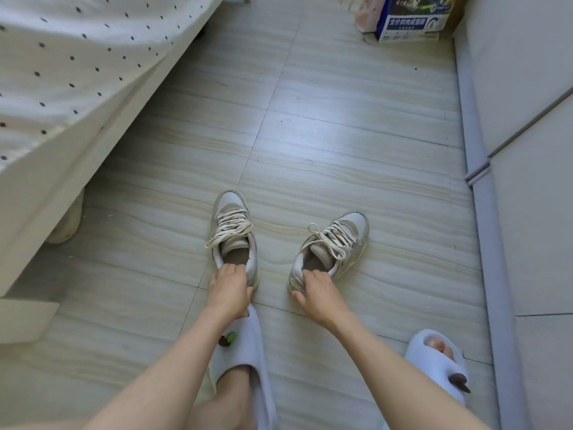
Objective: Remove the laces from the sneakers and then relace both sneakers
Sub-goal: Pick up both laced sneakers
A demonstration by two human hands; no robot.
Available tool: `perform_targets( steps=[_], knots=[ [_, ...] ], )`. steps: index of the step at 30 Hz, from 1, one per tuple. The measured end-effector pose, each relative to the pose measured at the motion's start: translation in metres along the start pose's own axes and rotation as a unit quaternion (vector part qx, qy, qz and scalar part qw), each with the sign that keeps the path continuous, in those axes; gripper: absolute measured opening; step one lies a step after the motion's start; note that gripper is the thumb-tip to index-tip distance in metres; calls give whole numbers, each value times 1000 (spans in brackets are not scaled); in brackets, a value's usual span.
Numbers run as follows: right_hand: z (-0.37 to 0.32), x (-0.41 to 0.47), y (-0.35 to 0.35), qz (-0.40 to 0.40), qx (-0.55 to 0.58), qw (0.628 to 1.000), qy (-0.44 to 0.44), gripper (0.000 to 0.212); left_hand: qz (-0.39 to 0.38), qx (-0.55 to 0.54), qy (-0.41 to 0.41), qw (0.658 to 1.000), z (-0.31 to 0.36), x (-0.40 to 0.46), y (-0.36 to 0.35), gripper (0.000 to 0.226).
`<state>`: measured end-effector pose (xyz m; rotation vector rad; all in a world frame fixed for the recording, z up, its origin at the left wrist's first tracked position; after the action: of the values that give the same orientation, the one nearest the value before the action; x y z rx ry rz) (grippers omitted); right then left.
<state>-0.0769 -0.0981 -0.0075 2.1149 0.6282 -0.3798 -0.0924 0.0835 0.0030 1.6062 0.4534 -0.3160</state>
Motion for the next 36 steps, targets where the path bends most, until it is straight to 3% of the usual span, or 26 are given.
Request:
perform_targets(
  steps=[4,6,8,11,13,16,26,36],
  knots=[
    [0,1,8,-33,-53,996,-64,40,44,27,-2,999,-6,1,13,5],
    [-3,-7,18,-31,-43,996,-69,35,81,-1,-2,997,-8,3,22,12],
    [-8,-15,39,-7,-6,997,-80,22,106,-88,8,990,-8,2,41,20],
    [-25,-27,88,31,61,994,-87,22,119,-247,27,961,-14,-13,87,20],
    [-44,-40,122,47,94,992,-77,11,86,-316,22,944,-24,-29,115,14],
    [-84,-66,166,32,127,990,-53,27,36,-375,-22,926,-37,-62,159,26],
    [-184,-108,223,0,68,995,67,25,64,-101,-149,982,-51,-136,285,23],
    [-190,10,231,-11,74,993,96,25,108,-147,-130,975,-85,-31,293,13]
  ],
)
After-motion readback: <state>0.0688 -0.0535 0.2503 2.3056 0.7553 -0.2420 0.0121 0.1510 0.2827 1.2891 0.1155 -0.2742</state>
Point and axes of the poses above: each hand's wrist, its own x-axis towards the middle knuckle, its own y-axis out of the back of the hand, z = x × y, the point moved 3 cm from there along x, towards the middle knuckle, and after that the axes turned 15 degrees about x, right-handed, at the moved point
